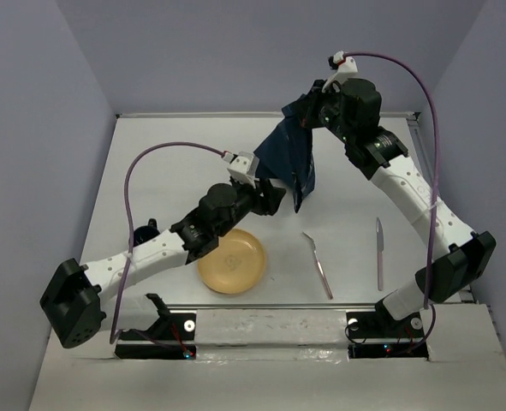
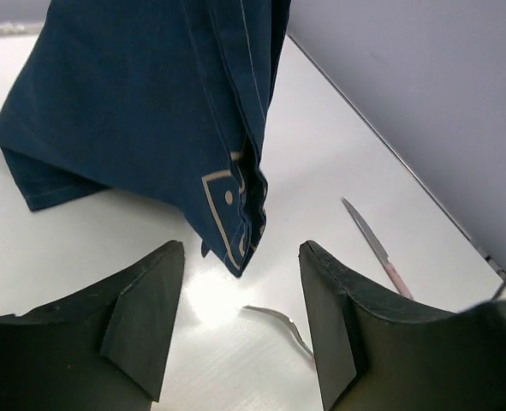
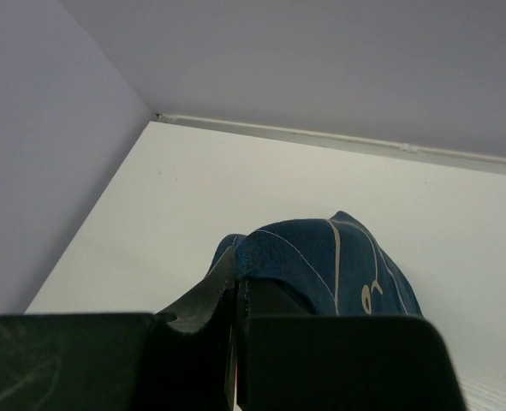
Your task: Set the dinner table for one person
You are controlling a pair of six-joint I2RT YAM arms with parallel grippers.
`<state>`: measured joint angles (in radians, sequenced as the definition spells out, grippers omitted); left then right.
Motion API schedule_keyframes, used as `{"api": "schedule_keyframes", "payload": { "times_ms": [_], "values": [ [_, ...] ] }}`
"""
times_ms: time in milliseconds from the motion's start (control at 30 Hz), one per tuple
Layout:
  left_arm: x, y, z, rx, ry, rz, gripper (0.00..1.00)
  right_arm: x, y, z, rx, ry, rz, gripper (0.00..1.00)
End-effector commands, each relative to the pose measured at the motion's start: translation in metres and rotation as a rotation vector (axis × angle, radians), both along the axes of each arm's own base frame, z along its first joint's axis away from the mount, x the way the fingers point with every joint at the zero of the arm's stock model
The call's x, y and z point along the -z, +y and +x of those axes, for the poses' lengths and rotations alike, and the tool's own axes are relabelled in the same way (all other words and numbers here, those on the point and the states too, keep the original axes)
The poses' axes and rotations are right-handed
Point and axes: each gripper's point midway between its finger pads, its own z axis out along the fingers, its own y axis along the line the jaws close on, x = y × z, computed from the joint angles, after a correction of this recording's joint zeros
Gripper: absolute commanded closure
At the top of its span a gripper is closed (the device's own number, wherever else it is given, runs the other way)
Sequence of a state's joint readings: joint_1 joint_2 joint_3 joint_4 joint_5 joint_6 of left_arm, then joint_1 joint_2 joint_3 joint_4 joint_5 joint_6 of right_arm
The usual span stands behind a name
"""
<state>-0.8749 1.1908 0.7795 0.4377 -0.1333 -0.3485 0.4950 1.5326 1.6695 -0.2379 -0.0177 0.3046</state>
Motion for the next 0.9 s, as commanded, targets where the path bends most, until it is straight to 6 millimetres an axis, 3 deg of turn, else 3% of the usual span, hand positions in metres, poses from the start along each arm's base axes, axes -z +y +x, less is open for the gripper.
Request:
{"api": "schedule_keyframes", "payload": {
  "times_ms": [0, 167, 433, 567, 700, 733, 800, 833, 867],
  "values": [
    [-0.011, -0.008, 0.018, -0.013, -0.075, 0.102, 0.32, -0.031, -0.004, -0.006, -0.001, -0.08, 0.023, 1.0],
    [0.019, -0.042, 0.005, 0.078, -0.049, 0.187, 0.14, -0.027, -0.006, -0.005, 0.01, -0.07, 0.012, 1.0],
    [0.043, -0.07, 0.022, 0.04, -0.027, 0.279, 0.11, -0.031, -0.007, -0.007, 0.011, -0.077, 0.015, 1.0],
    [0.069, -0.079, 0.033, 0.019, 0.002, 0.337, 0.11, -0.029, -0.007, -0.006, 0.01, -0.073, 0.013, 1.0],
    [0.093, -0.074, 0.047, -0.052, 0.023, 0.411, 0.22, -0.028, -0.007, -0.008, 0.009, -0.073, 0.01, 1.0],
    [0.092, -0.072, 0.05, -0.075, 0.02, 0.418, 0.28, -0.029, -0.008, -0.009, 0.011, -0.077, 0.01, 1.0],
    [0.093, -0.071, 0.052, -0.088, 0.021, 0.418, 0.46, -0.029, -0.009, -0.009, 0.01, -0.081, 0.002, 1.0],
    [0.094, -0.069, 0.052, -0.092, 0.022, 0.416, 0.66, -0.029, -0.009, -0.01, 0.009, -0.082, 0.001, 1.0],
    [0.089, -0.068, 0.052, -0.098, 0.014, 0.406, 0.75, -0.028, -0.011, -0.008, 0.022, -0.083, -0.005, 1.0]
  ]
}}
